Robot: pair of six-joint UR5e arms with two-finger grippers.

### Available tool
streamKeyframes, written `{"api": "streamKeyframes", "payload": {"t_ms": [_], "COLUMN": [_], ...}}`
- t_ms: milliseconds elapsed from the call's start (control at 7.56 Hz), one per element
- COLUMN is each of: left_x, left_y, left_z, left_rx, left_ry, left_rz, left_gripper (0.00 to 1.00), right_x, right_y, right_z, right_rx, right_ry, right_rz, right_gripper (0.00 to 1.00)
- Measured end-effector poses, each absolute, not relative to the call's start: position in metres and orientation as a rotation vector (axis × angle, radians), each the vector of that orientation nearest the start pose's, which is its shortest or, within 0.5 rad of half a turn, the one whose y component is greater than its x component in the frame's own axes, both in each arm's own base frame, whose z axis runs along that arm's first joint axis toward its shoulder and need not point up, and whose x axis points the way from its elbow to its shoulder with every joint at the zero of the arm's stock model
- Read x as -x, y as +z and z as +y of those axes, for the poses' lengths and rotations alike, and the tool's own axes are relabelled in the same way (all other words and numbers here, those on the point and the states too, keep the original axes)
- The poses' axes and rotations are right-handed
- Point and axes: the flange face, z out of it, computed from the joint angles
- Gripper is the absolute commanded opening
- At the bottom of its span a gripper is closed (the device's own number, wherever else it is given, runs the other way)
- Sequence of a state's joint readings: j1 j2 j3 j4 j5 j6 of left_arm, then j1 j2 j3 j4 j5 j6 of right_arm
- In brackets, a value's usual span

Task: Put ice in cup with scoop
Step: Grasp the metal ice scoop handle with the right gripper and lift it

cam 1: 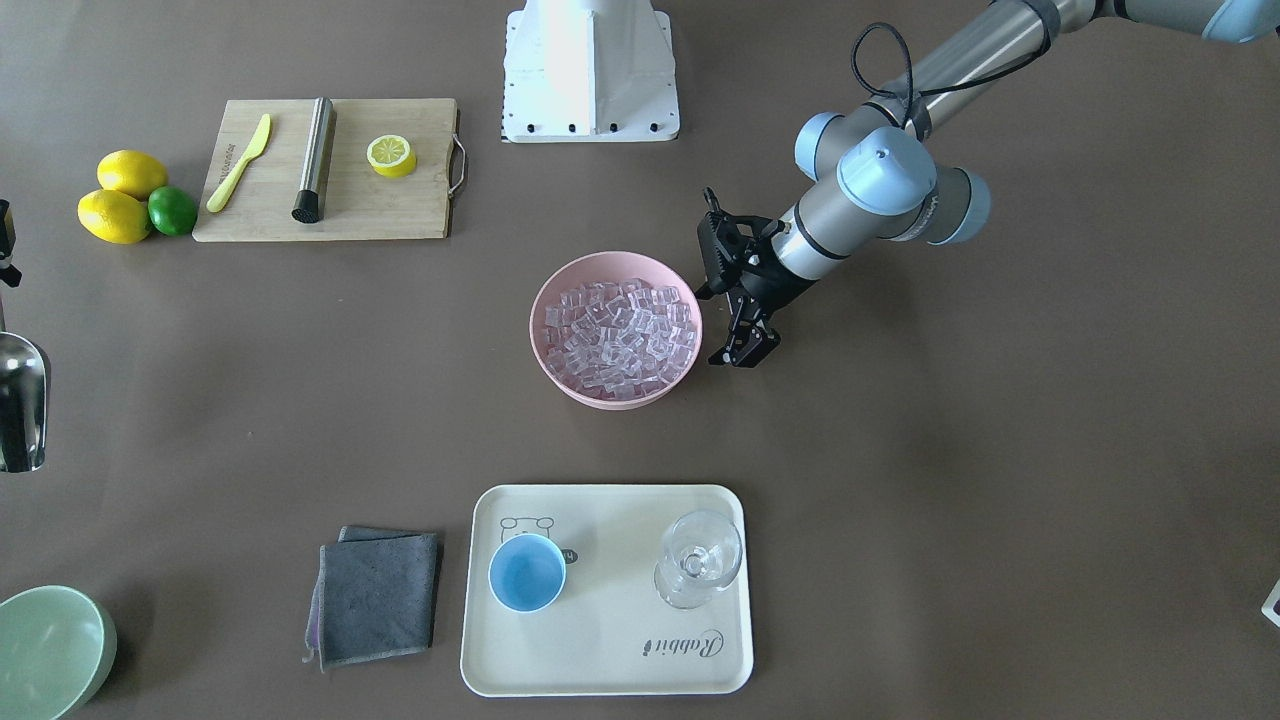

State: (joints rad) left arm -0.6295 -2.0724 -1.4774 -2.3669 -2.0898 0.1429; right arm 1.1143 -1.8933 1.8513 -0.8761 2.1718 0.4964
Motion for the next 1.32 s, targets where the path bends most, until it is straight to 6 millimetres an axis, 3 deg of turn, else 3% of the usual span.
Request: {"api": "streamKeyframes", "payload": {"t_ms": [265, 529, 794, 1058, 1323], "left_x": [-0.505, -0.506, -0.506, -0.505, -0.505], "left_y": [0.312, 0.310, 0.311, 0.313, 0.315], "left_z": [-0.467, -0.467, -0.468, -0.468, -0.468], "left_rx": [-0.992, -0.997, -0.995, -0.994, -0.992], "left_ry": [1.233, 1.232, 1.231, 1.228, 1.227], "left_rz": [0.936, 0.937, 0.935, 0.930, 0.928], "left_gripper": [0.99, 0.99, 0.99, 0.99, 0.99], "right_x": [0.105, 0.106, 0.108, 0.141, 0.186], "right_y": [0.541, 0.509, 0.447, 0.385, 0.345], "right_z": [-0.398, -0.413, -0.414, -0.418, -0.415], "right_rx": [-0.364, -0.421, -0.448, -0.469, -0.504], "right_ry": [-0.322, -0.509, -0.616, -0.809, -1.013], "right_rz": [-0.773, -0.714, -0.685, -0.653, -0.582], "right_gripper": [0.00, 0.00, 0.00, 0.00, 0.00]}}
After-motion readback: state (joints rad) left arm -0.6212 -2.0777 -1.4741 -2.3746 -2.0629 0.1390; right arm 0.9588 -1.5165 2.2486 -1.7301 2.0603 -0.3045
